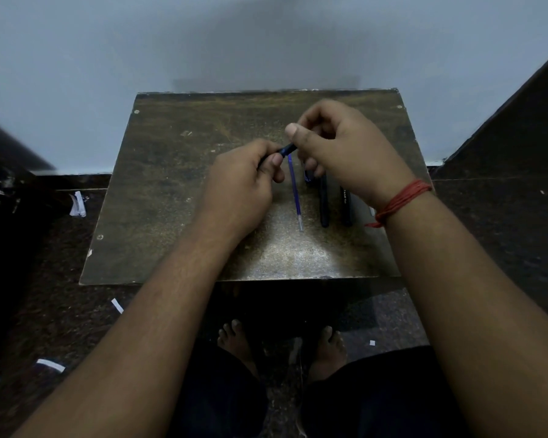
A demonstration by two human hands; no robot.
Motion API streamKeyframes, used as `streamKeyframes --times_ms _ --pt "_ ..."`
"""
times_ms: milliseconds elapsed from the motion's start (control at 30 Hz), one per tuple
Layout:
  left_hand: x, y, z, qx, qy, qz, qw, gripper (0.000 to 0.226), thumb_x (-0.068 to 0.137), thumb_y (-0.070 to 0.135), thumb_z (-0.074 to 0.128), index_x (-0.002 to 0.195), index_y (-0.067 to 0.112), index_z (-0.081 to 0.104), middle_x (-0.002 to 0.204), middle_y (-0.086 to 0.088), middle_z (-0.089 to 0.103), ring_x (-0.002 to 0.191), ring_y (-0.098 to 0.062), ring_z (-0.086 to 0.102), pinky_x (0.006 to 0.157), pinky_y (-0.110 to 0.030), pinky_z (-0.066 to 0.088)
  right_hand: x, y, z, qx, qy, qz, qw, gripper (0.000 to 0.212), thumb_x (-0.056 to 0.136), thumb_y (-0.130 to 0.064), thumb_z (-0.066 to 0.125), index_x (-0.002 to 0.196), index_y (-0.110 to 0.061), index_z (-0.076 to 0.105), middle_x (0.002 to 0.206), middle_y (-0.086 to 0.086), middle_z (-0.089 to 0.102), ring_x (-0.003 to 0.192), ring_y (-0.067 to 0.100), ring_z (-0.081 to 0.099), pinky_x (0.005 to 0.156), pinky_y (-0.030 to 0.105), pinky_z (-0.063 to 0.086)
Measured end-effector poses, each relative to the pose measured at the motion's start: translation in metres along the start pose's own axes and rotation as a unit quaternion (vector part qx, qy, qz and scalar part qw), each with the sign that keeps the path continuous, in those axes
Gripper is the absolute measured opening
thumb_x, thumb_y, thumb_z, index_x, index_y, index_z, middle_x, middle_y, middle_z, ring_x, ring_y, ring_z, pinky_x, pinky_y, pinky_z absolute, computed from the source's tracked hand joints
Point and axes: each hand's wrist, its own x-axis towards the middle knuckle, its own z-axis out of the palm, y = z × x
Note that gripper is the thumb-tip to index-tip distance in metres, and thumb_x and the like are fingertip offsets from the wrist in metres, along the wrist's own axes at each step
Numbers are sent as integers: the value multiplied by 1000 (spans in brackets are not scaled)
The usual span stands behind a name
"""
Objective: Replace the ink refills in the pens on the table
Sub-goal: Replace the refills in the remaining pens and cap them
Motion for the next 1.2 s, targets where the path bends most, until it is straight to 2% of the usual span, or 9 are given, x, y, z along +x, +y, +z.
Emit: streamKeyframes --times_ms 33,100,200,267,367,433,600,833,1200 --pt "0 -1 1 4 -1 0 1000 15 99 19 53 96 20 68 75 15 65 62 7 52 57 -11 33 0 1 1 -26 -5 6 1000 19 95 -36 62 92 -18 62 75 5 70 65 23 69 62 38 58" --pt "1 -1 2 8 -1 0 1000 15 99 19 54 96 20 69 75 15 65 62 6 52 57 -15 36 0 1 2 4 -23 3 1000 9 96 -21 60 88 -17 61 73 3 68 62 19 66 61 38 57" --pt "1 -1 1 0 5 2 1000 16 99 18 53 97 20 69 75 15 65 64 4 53 58 -15 38 0 -1 -1 70 -35 -19 997 21 81 -2 57 90 -21 61 94 10 65 79 18 64 72 36 59" --pt "1 -2 1 -2 3 0 1000 16 99 18 53 100 21 69 76 15 65 64 5 53 58 -14 38 0 -1 0 82 -30 -10 996 16 84 -10 61 95 -21 61 97 8 65 83 19 66 73 34 60" --pt "0 -2 2 -7 4 0 1000 17 99 19 53 102 20 70 77 13 67 66 2 56 61 -23 44 0 1 5 31 -21 9 999 8 95 -26 63 94 -19 62 81 1 69 67 14 69 62 34 57" --pt "0 -2 2 -6 4 2 1000 16 98 19 53 99 19 69 77 12 67 66 1 56 61 -24 43 1 2 6 30 -20 12 999 9 98 -24 61 90 -18 62 72 -1 69 60 13 66 58 35 55" --pt "0 1 2 -6 0 4 1000 16 99 18 52 100 20 68 77 11 67 64 4 53 57 -12 36 -1 1 5 83 -4 14 996 9 95 -13 61 88 -18 63 71 1 69 64 15 66 60 34 57" --pt "0 -1 0 -5 7 6 1000 18 99 17 52 106 20 69 75 13 66 69 3 57 64 -15 41 2 1 0 121 47 4 992 24 75 4 51 78 -16 62 78 7 65 67 19 66 64 35 58" --pt "-1 1 0 -28 7 -27 999 25 101 18 49 113 31 66 75 10 64 57 3 50 52 -11 34 5 8 -12 166 114 29 979 21 88 4 52 83 -14 62 85 8 65 71 20 68 63 30 56"
